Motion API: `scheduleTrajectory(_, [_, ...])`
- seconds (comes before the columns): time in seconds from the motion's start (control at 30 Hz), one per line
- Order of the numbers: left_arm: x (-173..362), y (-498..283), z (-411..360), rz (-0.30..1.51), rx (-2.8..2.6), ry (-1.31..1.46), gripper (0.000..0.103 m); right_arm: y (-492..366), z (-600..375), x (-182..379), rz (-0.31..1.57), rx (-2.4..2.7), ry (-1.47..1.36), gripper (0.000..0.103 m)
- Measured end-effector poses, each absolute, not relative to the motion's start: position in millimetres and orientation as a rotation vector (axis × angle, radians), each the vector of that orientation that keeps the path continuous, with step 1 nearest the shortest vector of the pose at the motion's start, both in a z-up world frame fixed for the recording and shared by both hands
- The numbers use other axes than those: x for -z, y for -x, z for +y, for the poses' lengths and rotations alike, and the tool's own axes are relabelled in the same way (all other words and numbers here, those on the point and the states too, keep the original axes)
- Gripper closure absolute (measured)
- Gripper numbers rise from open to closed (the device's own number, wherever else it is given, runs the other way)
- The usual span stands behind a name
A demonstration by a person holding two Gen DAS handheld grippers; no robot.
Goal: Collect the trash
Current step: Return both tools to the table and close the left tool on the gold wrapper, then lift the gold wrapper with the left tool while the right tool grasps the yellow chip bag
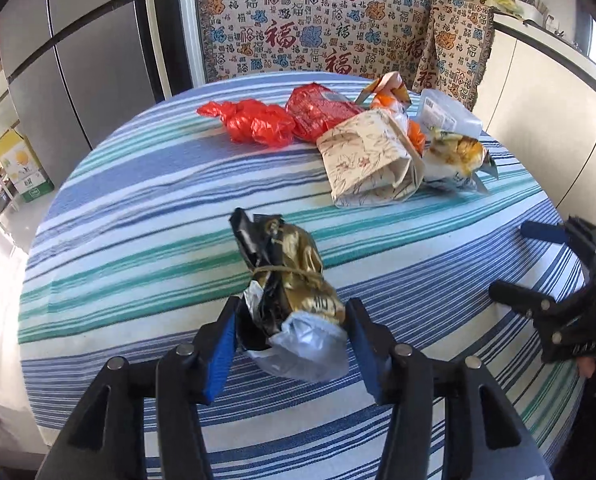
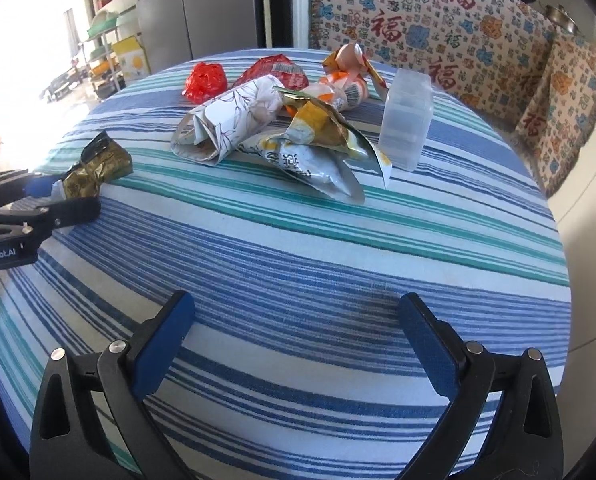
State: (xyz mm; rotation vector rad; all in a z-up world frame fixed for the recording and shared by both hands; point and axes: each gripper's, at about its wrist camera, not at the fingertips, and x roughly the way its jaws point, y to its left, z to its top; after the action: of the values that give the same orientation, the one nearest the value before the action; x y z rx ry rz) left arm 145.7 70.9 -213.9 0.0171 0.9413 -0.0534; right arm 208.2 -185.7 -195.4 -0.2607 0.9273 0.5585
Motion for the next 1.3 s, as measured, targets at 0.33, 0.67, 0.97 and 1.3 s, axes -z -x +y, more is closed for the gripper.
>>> scheduleTrajectory(0.33, [217,-147,72,0.905,0.065,-0.011,0.045,-248,-144,179,0.774,-0.565,0.468,0.015])
scheduleTrajectory(0.67, [218,-147,74,0.903,0.068,0.007,0.045,-241,-194,179,1.029,-0.623,0.037,0.063])
scheduleTrajectory(0.97, [216,-147,84,0.902,0.103,0.091,0.045,-216,-208,170,1.035,-0.604,0.064,0.054])
scheduleTrajectory(1.3, [209,-146,88,0.884,0.115,0.105,0.045,-223,-179,169,0.96,-0.643,0.268,0.022])
